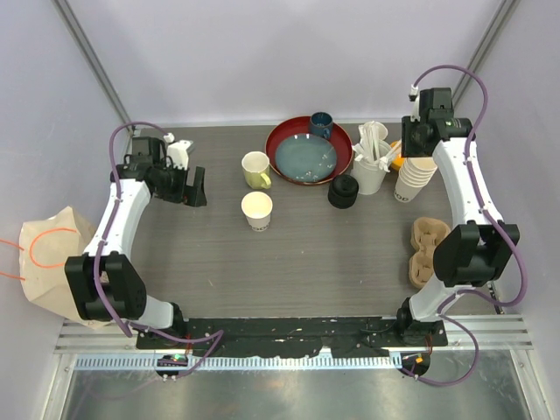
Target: Pack the takeout coffee
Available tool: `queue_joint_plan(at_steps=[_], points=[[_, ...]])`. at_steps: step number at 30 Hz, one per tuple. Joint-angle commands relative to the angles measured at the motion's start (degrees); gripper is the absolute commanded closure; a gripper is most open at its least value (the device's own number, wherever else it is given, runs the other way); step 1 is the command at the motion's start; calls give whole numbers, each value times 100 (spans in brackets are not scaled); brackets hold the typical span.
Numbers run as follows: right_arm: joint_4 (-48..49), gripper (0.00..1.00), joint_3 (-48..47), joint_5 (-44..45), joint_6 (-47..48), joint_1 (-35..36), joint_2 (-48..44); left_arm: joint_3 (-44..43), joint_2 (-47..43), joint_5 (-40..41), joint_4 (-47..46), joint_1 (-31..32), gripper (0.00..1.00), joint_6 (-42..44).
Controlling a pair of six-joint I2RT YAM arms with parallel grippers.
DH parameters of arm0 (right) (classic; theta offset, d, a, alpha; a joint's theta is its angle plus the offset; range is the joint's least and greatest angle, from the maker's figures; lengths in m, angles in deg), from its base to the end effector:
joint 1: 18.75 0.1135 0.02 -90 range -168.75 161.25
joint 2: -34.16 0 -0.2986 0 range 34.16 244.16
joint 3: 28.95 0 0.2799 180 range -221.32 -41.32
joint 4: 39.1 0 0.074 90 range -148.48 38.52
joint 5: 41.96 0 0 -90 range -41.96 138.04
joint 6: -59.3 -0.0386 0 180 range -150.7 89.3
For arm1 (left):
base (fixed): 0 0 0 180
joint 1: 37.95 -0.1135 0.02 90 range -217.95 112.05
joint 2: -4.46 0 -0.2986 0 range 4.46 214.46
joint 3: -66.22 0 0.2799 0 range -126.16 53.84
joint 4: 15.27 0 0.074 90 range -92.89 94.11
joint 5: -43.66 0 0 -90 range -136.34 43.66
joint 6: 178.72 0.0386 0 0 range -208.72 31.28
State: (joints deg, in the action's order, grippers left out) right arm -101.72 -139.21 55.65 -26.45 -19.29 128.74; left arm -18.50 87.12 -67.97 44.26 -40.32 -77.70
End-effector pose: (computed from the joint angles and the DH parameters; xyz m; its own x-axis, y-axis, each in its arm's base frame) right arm 0.3899 -0.0088 0.4048 -0.7360 -0.0665 -0.6737 0.0453 0.9881 -0.1471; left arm 0.3210 -0.0010 0.3271 -0.7963 0.1449 -0.5872 0.3177 0.9264 -0.2023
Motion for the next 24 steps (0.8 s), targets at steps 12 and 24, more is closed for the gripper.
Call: queue_joint_plan(at_steps=[12, 24], points=[[111, 64, -46, 249, 208, -96, 270, -149, 23, -35, 127, -18, 7, 128], [111, 80, -134, 82, 322, -96, 377, -140, 32, -35, 197, -18, 7, 216]])
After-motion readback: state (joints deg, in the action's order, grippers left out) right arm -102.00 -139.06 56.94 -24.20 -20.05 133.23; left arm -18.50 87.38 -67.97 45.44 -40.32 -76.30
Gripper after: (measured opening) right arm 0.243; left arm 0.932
